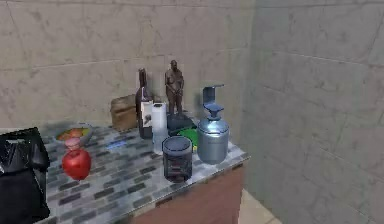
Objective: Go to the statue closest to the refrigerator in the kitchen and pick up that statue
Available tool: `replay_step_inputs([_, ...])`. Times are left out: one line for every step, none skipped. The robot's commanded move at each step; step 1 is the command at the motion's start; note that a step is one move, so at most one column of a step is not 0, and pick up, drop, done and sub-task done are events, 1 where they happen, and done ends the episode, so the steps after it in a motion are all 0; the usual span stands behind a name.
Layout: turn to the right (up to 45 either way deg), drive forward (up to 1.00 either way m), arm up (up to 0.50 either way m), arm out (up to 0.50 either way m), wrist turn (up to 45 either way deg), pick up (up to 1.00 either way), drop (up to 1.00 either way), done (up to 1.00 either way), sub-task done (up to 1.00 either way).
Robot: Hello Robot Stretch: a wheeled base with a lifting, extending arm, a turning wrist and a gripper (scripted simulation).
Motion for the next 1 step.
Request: replay_step_inputs([36.0, 0.0, 0.0, 0.0, 0.0, 0.0, 0.0, 0.0, 0.0])
